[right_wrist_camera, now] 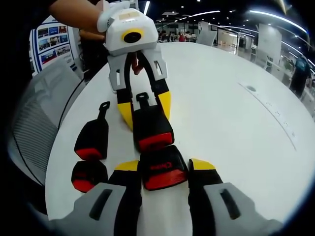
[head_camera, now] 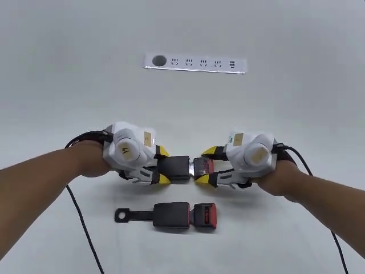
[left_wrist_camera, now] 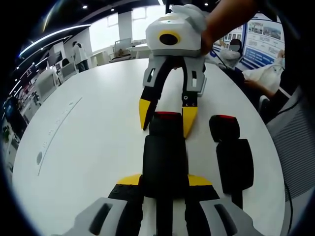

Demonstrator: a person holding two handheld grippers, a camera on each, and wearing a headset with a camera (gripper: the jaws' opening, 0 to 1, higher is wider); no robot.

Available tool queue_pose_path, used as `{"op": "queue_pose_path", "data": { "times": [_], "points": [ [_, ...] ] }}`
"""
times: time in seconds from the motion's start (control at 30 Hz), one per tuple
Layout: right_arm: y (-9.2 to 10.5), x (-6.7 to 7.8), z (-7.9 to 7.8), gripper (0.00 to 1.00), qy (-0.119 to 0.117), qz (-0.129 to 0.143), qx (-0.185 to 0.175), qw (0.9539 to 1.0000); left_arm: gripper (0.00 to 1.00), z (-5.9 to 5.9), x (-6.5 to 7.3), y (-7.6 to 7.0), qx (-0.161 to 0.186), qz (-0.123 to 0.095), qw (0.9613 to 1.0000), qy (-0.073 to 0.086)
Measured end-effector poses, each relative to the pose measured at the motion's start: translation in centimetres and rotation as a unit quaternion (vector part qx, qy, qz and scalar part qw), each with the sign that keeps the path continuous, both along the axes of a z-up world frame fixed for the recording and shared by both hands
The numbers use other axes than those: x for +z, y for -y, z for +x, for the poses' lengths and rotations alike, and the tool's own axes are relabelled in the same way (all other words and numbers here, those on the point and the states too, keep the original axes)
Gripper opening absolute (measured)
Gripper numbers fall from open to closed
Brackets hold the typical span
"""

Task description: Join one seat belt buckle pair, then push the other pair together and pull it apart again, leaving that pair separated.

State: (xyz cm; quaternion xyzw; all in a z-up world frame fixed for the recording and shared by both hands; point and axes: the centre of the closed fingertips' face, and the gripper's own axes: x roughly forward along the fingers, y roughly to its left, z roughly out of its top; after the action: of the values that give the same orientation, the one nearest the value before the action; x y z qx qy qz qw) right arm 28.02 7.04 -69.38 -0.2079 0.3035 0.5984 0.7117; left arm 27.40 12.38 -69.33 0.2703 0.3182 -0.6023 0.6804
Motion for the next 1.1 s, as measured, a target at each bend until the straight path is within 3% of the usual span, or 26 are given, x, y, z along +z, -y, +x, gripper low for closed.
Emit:
{"op": "queue_pose_path", "data": {
  "times": [0.87, 1.1],
  "points": [
    [0.0, -0.2, 0.2, 0.35, 0.002, 0.000, 0.011, 0.9999, 0.33, -0.2, 0.1, 0.0, -0.003, -0.005, 1.0000, 0.000],
    [1.2, -0.3, 0.5, 0.35, 0.003, -0.008, 0.015, 0.9998, 0.34, -0.1, 0.1, 0.0, -0.004, -0.001, 1.0000, -0.001]
  ]
}}
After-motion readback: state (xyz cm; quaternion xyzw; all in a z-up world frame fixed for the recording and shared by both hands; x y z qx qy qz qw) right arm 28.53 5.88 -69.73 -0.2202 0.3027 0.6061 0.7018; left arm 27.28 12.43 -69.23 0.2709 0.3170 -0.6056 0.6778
